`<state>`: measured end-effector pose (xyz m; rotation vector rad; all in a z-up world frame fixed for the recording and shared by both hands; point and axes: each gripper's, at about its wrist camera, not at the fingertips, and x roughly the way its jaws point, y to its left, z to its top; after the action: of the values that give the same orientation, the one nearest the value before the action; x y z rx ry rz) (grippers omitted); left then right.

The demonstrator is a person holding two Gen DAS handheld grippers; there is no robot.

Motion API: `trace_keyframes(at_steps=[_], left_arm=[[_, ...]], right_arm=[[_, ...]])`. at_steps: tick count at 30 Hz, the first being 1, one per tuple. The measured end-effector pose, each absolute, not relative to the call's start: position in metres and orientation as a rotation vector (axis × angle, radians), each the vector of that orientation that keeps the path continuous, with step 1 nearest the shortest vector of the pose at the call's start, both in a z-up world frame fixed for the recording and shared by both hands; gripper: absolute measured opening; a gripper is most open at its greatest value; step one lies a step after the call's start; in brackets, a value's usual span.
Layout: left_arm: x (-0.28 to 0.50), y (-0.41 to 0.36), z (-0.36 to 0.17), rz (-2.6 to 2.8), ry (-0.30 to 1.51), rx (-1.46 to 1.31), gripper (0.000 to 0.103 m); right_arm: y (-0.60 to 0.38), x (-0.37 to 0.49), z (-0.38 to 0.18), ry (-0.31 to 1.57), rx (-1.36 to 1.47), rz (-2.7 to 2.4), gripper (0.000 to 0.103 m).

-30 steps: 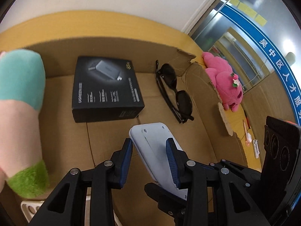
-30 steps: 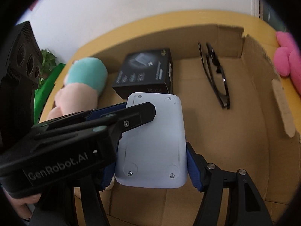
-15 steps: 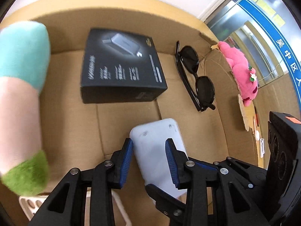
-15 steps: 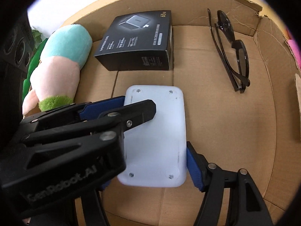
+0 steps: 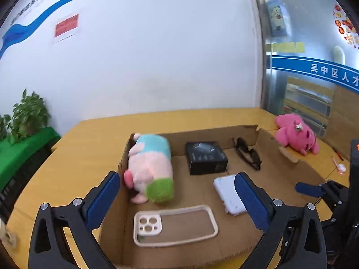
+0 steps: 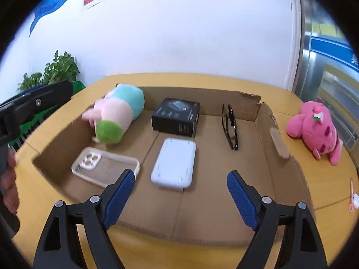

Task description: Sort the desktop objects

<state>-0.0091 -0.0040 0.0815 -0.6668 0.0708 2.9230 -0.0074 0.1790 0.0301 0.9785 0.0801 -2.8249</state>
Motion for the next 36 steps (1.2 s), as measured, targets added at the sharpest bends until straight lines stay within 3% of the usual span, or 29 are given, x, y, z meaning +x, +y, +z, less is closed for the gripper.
trace_keyframes(at_steps=[5,9,12,36], left_arm=[[-0.002,-0.003,0.034,3.054,0.083,-0.651,0.103],[0.0,0.004,0.006,3.097,0.118,-0.692,0.103],[0.005,-0.004,-0.002,3.101,0.029,-0.722,0.103],[0.008,-0.003,-0.008,3.103,0.056,-0.745,0.103]], right_arm=[[0.171,-0.014,0.005,0.079,0.941,-2.856,0.085],[0.178,-0.005,-0.001,0.008,0.865,-2.896,0.093],[0.181,0.0,-0.004,0.009,0.783,-2.944,0.103],[0.183,0.001,-0.007,0.012,0.723,-2.938,0.102]])
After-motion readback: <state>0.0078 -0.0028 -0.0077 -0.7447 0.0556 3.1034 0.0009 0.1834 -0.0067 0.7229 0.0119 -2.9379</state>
